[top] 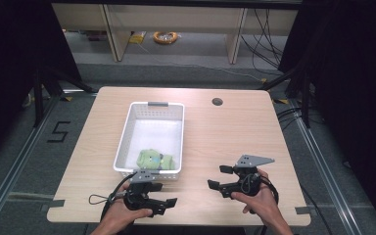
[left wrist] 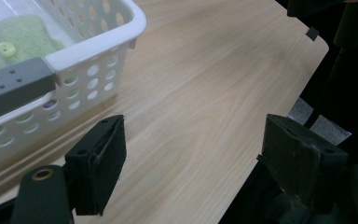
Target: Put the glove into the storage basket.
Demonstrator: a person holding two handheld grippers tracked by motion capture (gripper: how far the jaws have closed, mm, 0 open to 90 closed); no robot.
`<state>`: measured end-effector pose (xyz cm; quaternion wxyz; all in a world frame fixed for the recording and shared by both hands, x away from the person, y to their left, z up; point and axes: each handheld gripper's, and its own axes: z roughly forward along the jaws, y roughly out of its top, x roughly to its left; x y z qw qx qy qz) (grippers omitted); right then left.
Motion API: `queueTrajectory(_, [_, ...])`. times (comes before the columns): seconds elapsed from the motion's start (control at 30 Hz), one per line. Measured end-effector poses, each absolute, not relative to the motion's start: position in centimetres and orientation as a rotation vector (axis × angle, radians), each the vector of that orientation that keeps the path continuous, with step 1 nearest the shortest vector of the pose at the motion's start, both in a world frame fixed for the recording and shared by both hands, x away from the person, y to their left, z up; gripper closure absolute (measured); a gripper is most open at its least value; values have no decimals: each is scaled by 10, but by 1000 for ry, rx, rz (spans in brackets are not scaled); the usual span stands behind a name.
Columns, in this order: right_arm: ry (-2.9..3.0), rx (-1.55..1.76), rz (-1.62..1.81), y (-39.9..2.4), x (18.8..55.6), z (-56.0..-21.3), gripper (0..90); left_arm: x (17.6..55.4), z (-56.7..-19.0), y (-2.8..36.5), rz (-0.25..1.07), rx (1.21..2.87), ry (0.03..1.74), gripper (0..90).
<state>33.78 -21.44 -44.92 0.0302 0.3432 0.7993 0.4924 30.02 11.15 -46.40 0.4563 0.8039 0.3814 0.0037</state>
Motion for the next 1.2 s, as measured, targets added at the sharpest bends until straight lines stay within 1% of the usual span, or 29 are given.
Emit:
queueTrajectory(0.33, [2450, 1110, 1509, -224, 329, -458, 216, 293, -476, 113, 38, 1997, 906, 195])
queueTrajectory(0.7, [2446, 1087, 1492, -234, 321, -468, 210, 287, -489, 113, 20, 1999, 939, 191])
queueTrajectory(0.8, [2460, 1144, 1499, -234, 316, -470, 204, 284, -493, 113, 24, 2020, 934, 191])
queueTrajectory(0.9, [2460, 1139, 1507, -236, 313, -472, 200, 282, -494, 114, 35, 2021, 934, 191])
queueTrajectory(0.93, [2466, 1072, 1505, -239, 313, -475, 198, 281, -495, 114, 33, 2011, 943, 191])
queueTrajectory(1.0, [2463, 1134, 1501, -240, 308, -475, 197, 280, -495, 114, 38, 2005, 932, 190])
queueTrajectory(1.2, [2476, 1108, 1467, -243, 300, -480, 188, 275, -498, 115, 63, 2009, 927, 187])
